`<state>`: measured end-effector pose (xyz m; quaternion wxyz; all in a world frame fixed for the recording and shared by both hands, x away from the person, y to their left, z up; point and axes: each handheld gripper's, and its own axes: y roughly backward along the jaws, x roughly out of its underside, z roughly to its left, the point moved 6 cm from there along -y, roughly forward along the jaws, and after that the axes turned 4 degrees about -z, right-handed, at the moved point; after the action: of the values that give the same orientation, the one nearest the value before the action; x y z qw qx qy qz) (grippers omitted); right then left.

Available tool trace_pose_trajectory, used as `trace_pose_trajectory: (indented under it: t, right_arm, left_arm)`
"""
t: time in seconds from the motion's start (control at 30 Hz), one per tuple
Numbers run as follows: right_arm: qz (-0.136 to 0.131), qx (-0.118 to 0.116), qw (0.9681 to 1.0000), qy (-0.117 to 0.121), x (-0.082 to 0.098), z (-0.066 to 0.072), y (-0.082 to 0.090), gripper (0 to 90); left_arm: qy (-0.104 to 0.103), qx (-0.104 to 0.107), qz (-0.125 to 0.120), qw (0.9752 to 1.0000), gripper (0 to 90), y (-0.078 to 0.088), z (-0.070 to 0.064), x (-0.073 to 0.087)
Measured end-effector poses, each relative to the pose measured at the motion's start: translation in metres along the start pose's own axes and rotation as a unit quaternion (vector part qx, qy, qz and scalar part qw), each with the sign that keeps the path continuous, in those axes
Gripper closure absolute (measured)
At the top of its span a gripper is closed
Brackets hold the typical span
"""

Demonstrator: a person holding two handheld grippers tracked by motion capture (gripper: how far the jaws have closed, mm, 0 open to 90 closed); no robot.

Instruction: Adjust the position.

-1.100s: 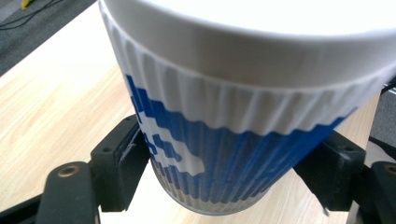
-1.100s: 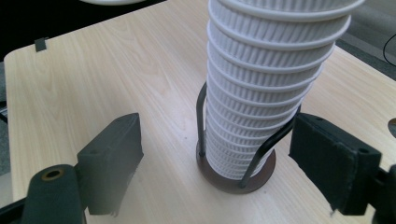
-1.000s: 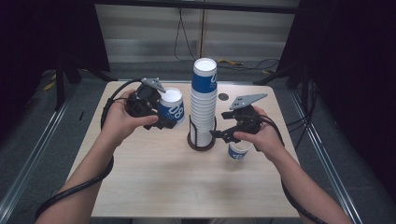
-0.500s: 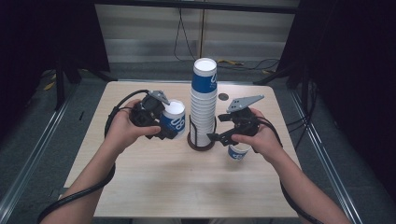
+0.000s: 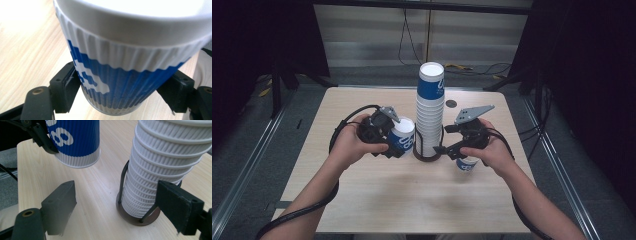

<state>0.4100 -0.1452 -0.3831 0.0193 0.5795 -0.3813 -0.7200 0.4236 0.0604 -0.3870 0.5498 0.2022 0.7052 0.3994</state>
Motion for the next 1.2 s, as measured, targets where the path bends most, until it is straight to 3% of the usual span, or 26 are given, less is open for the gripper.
trace_pose_trajectory:
  t: [0.3,0.5,0.8,1.2]
  right_arm:
    - [0.002,-0.006,1.0000,0.004,0.003,0.004,-0.003,16.6]
    - [0.005,-0.013,0.9999,0.009,0.005,0.006,-0.005,16.6]
    - [0.008,-0.027,0.9995,0.016,0.010,0.014,-0.012,16.5]
    - [0.011,-0.045,0.9986,0.025,0.012,0.021,-0.020,16.5]
  left_arm:
    - [-0.011,0.002,0.008,0.9999,25.6,-0.007,-0.003,0.002]
    - [-0.026,0.002,0.033,0.9991,25.7,-0.009,-0.005,0.004]
    - [-0.028,0.009,0.049,0.9984,26.5,-0.016,-0.008,0.007]
    - [-0.043,0.014,0.083,0.9955,26.5,-0.027,-0.012,0.009]
